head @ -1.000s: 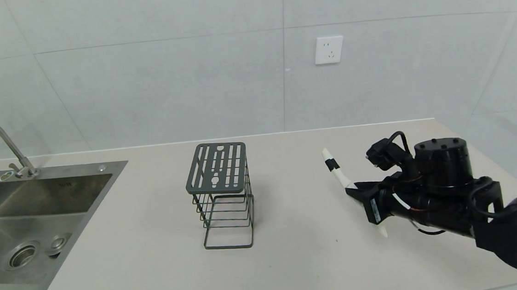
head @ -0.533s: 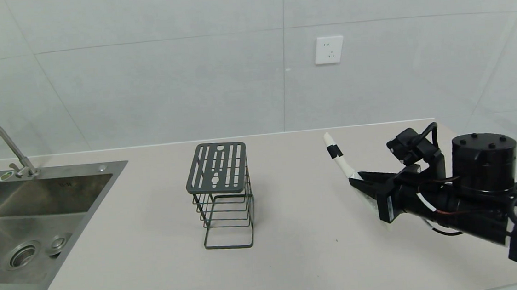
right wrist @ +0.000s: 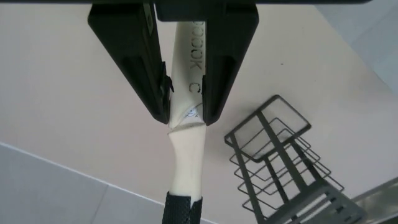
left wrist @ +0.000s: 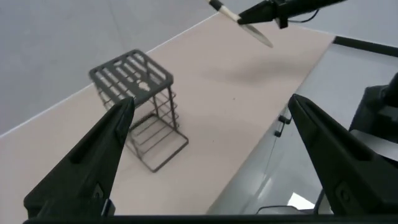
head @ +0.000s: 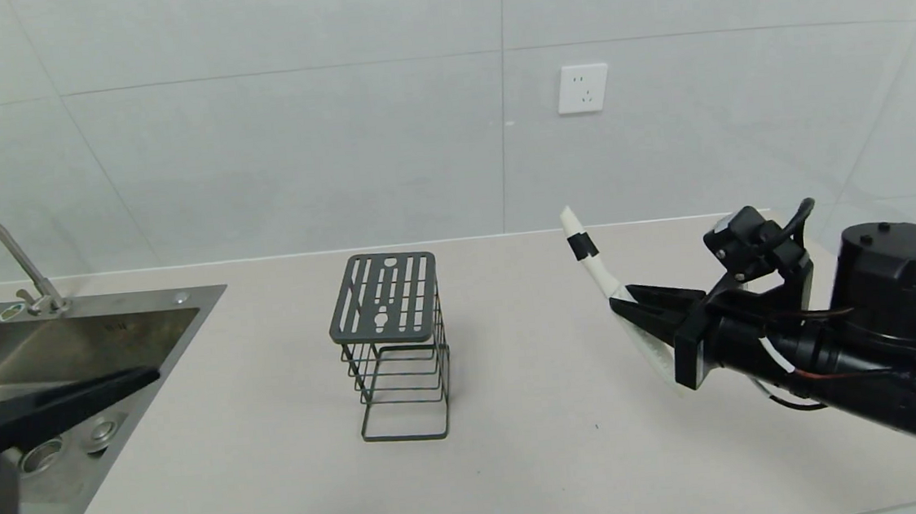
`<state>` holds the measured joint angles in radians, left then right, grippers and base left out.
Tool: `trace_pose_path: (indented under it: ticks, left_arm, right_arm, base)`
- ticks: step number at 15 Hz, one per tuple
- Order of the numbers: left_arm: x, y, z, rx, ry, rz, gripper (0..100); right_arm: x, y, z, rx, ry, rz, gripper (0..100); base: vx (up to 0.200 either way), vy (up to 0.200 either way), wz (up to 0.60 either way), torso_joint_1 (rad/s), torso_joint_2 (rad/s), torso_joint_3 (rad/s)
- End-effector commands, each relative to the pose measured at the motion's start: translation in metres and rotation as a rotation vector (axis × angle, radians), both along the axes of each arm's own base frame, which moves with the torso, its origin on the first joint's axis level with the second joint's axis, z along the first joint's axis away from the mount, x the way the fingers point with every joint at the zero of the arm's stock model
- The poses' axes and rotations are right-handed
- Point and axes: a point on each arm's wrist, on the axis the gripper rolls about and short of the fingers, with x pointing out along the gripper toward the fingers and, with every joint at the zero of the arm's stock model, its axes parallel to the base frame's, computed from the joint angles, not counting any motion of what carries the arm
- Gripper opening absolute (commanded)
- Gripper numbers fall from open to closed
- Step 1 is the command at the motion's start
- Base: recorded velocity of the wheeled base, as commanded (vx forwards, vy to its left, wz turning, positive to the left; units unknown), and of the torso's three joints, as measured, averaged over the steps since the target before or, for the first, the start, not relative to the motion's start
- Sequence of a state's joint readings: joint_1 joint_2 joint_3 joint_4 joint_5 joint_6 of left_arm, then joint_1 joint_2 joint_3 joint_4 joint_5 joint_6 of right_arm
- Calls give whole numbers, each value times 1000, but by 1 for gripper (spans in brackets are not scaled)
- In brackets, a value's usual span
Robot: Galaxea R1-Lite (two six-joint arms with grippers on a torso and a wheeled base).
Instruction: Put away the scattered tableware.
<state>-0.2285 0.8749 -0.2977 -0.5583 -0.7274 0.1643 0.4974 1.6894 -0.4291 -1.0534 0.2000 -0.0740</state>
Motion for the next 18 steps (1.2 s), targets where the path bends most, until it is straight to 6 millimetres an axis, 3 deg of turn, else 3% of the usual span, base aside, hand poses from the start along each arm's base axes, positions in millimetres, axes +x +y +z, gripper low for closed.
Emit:
trace_pose_path:
  ticks: [1, 6, 10, 18]
  left_arm:
    - [67, -56, -21, 20, 39, -267, 100]
    - [129, -93, -40, -46, -167, -433, 100]
    - [150, -116, -25, -102, -215, -480, 100]
    - [197, -145, -25, -200, -113, -511, 100]
  right_arm:
    - [-4, 6, 4, 16, -25, 51, 0]
    - [-10, 6, 14, 24, -80, 83, 0]
    - [-18, 1, 24, 38, -130, 101, 0]
    - [-25, 3, 43, 75, -221, 165, 0]
  base:
    - [0, 0, 0, 0, 0, 0]
    - [0, 0, 0, 0, 0, 0]
    - [0, 0, 0, 0, 0, 0]
    - [0, 0, 0, 0, 0, 0]
